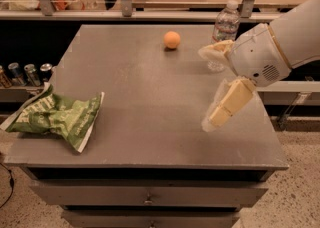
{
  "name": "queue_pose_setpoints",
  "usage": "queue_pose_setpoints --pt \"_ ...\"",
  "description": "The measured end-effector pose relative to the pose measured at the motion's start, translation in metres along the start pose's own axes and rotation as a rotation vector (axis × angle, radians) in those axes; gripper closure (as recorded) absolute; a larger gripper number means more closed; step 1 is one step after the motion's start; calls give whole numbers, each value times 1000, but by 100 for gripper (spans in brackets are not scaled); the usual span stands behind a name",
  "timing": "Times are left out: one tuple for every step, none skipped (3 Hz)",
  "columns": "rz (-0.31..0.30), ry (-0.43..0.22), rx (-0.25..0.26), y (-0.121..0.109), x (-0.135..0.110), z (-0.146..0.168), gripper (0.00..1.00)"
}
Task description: Pick green jalapeno chip bag
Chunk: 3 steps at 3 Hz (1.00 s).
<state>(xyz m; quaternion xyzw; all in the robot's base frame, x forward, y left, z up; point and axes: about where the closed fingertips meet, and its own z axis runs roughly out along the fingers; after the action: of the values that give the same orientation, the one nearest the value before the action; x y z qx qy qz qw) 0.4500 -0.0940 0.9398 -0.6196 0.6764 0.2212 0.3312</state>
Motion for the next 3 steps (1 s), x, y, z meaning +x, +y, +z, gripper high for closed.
queue_pose_setpoints --pt "-30 -48 -16 2 -23 21 0" --pt "-78 -94 -24 2 -60 49 0" --pt "-125 -97 -38 5 -95 83 0"
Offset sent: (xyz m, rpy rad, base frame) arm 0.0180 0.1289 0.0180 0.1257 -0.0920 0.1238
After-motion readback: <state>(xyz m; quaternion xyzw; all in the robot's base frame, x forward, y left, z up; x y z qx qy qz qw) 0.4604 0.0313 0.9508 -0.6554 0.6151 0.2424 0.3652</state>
